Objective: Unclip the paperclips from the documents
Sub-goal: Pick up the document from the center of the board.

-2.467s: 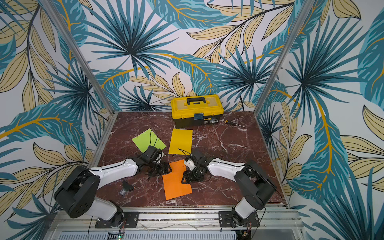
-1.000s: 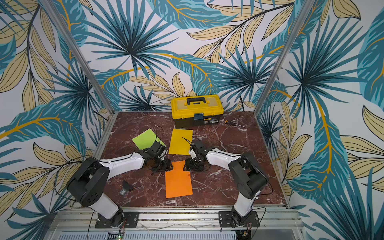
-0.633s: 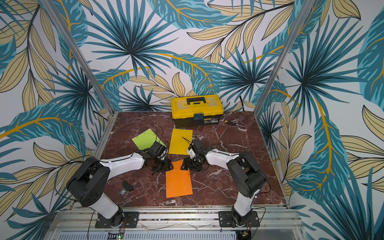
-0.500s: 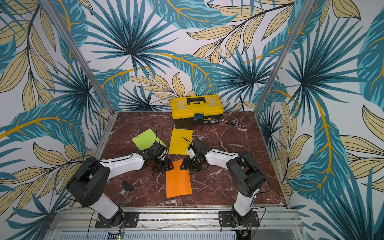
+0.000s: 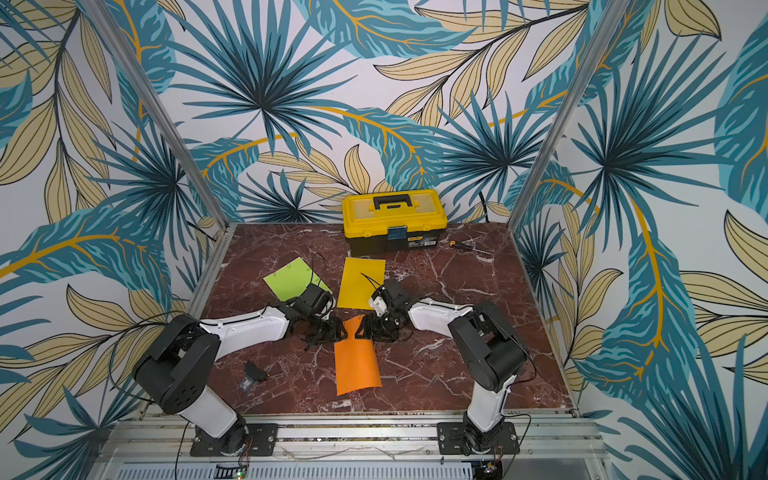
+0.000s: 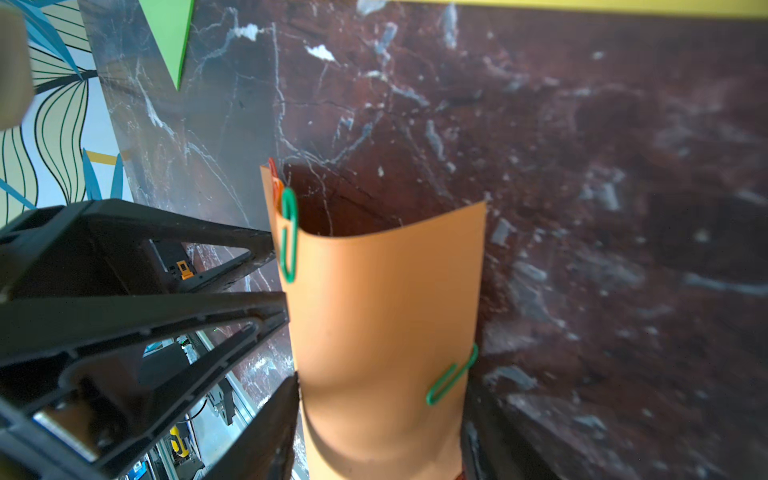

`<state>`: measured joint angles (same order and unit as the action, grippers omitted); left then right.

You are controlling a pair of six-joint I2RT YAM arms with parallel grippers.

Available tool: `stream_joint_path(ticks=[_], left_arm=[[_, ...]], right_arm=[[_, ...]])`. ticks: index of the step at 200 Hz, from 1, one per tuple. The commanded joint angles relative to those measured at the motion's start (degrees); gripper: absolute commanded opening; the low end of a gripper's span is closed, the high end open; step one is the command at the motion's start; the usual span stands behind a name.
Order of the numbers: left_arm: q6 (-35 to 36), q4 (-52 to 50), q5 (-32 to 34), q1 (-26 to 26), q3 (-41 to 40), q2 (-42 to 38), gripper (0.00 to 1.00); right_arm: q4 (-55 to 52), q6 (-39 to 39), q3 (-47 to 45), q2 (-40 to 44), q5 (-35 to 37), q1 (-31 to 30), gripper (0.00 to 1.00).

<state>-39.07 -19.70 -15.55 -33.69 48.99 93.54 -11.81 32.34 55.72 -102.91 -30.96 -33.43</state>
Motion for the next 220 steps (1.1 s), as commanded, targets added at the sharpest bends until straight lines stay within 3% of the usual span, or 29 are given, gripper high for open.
stream_joint_path(ticks=[1,61,144,220], left_arm=[[-0.4,0.2,-0.4,-0.4,-1.5,0.2,0.52],[-0.4,0.3,-0.5,-0.4,-1.2,0.2,0.51],[-0.4,0.3,-0.2,-0.4,-1.9,-1.7,0.51],[-0.7,0.7,-0.6,3.0,-4.6,-9.9,0.56]], right_arm=[[-2.2,-0.8,-0.1,-2.5,0.8,-0.8,0.63],[-4.4,-1.8,1.7,-3.3,1.8,-1.5,0.63],[-3.6,-1.7,1.4,-2.4,2.1,-1.5,0.47],[3.7,-1.9,-0.7,0.2,-2.5,-1.4,0.36]])
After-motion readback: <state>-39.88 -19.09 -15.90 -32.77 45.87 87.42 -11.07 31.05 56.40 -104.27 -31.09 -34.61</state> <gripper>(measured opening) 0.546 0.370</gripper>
